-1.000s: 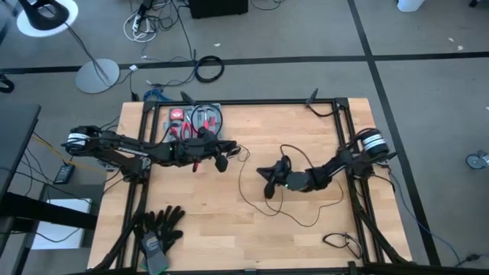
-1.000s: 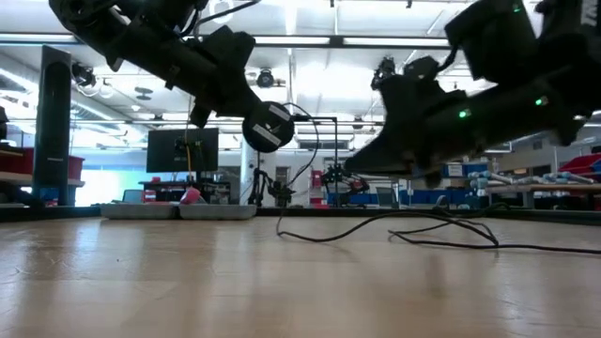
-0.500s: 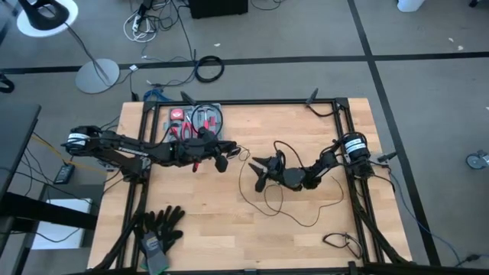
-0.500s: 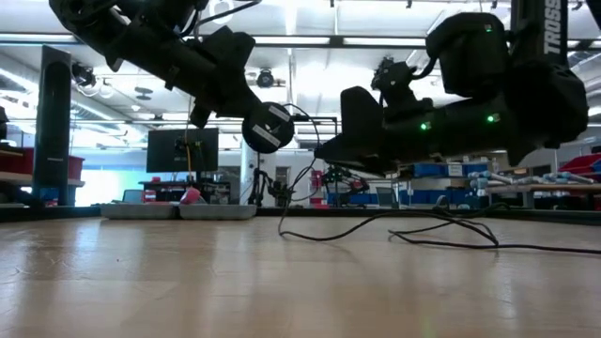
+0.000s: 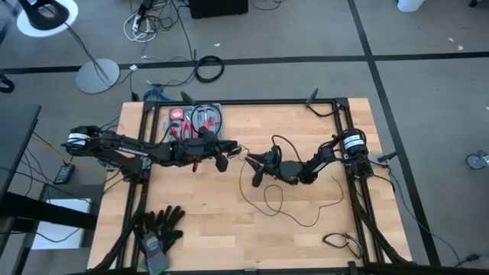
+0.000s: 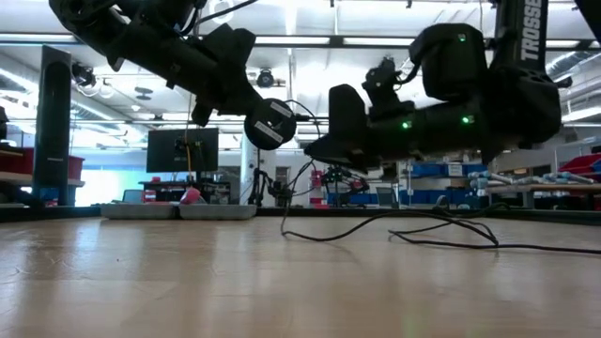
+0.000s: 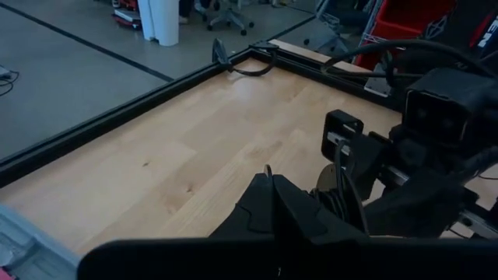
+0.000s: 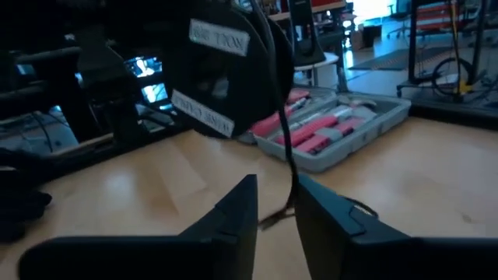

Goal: Coil cords
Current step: Coil the black wire onto the spool

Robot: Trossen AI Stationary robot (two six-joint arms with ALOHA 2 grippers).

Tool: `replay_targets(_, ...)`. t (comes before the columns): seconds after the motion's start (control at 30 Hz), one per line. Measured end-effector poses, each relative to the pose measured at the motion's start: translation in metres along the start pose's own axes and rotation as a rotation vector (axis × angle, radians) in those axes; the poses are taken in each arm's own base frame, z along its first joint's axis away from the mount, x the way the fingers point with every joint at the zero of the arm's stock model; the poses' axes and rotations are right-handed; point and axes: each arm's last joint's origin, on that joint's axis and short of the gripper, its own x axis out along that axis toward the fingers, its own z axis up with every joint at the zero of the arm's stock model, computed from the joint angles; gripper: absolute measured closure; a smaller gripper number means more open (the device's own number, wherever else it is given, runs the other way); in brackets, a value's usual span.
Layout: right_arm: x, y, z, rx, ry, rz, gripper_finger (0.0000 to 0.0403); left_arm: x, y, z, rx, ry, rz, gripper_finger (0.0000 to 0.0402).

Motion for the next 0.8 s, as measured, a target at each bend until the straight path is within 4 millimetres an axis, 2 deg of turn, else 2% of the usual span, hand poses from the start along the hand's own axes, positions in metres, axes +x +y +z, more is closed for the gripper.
replay_targets(0.13, 0.004, 0.001, 0.002, -0.022, -0.007, -0.003, 0.0345, 0.0, 0.0, 0.0, -0.001, -0.002, -0.001, 0.0402)
replay_targets(0.27, 0.004, 0.002, 0.002, -0.02, -0.005, -0.003, 0.0389, 0.0, 0.0, 0.0, 0.001, 0.002, 0.001, 0.0402)
replay_targets(0.5, 0.004, 0.004, -0.003, -0.004, 0.041, -0.011, 0.0399, 0.0, 0.0, 0.0, 0.0, -0.001, 0.0, 0.0402)
replay_targets(0.67, 0.029, 0.015, -0.01, -0.002, 0.253, -0.036, 0.0401, 0.0, -0.001, 0.001, -0.021, -0.008, -0.021, 0.0402)
replay_targets(0.8, 0.053, 0.031, -0.003, -0.101, 0.353, -0.008, 0.0401, 0.0, -0.001, 0.001, -0.053, -0.008, -0.019, 0.0402)
